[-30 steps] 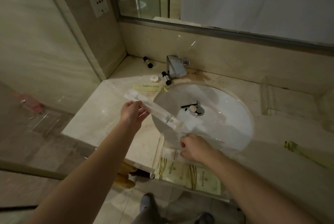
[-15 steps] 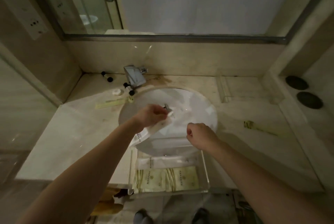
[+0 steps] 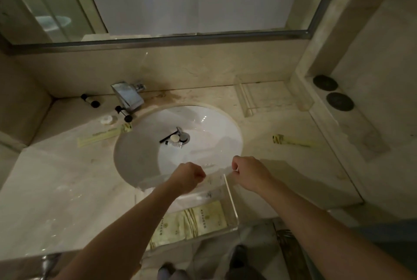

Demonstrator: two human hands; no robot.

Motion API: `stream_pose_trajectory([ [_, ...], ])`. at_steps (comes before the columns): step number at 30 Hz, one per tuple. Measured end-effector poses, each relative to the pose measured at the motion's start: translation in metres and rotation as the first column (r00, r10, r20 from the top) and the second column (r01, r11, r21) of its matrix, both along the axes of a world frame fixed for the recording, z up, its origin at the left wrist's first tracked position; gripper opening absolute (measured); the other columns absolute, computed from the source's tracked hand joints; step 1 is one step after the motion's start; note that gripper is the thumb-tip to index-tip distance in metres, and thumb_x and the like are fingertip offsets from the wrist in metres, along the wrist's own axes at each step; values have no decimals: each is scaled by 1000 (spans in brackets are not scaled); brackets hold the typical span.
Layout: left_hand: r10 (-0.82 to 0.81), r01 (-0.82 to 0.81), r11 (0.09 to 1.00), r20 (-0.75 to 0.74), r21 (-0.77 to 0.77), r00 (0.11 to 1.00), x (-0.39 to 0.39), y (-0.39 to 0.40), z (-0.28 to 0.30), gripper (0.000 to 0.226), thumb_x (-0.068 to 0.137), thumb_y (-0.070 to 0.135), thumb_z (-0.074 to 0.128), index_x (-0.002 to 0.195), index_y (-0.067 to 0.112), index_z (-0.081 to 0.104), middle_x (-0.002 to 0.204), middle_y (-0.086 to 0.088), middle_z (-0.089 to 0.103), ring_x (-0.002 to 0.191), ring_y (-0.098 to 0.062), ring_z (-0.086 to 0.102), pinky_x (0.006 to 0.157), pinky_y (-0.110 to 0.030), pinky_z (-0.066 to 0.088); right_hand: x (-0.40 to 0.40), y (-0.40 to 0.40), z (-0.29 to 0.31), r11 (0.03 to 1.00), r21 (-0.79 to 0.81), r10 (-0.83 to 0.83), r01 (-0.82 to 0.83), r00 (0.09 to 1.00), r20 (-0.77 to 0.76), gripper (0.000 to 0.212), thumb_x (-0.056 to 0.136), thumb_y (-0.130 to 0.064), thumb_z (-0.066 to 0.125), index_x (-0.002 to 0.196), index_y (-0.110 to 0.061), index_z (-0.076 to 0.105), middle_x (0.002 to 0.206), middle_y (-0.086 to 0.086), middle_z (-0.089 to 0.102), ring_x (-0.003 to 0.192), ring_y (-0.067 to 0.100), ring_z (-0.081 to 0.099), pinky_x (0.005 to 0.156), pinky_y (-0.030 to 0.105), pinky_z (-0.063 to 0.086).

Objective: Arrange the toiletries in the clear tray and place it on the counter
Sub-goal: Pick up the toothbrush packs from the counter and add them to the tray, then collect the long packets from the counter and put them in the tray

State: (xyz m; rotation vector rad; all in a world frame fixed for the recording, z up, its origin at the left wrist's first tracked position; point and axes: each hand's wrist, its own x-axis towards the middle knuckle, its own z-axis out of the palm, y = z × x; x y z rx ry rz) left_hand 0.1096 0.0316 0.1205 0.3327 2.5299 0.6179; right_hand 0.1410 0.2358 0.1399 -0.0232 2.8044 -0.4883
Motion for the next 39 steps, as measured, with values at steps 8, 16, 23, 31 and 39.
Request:
stream_pose_trajectory([
  [8,-239,173,931,-183,-320,954,15,1,-8,25,88,11,46,91,20,69,97,-1,65,87,-24,64,69,-32,49,-4,0,-4,999,-35,7,-7,1000,-4,9,91,-20,52,95,-15,58,92,7,64,81,25,59,69,33,49],
  [16,-211,127,945,-265,-302,941,3,8,-4,23,87,31,58,106,19,62,108,-1,63,99,-23,61,73,-30,45,-12,7,0,998,-58,20,-21,1000,-20,10,89,-21,54,94,-13,59,92,9,66,84,27,60,68,31,46],
  [23,25,-59,993,-303,-104,953,-26,40,19,17,87,33,58,98,21,64,104,-1,67,98,-23,61,74,-30,45,-16,39,1,999,23,-48,49,998,-34,8,88,-14,48,91,-15,55,96,6,57,85,26,58,72,36,49],
  [31,181,-205,977,-296,-52,938,-46,27,18,18,85,29,60,101,21,66,99,0,71,92,-22,64,77,-32,53,-41,105,-20,932,193,-313,307,950,2,41,90,-17,51,129,-18,42,141,8,34,124,29,44,87,39,47],
  [39,340,-360,933,-345,6,875,-74,-10,17,29,82,23,65,111,17,61,111,-8,60,95,-29,64,80,-38,54,-61,124,-42,884,379,-264,276,961,-84,39,89,-17,44,128,-11,44,124,12,52,113,33,50,86,41,49],
])
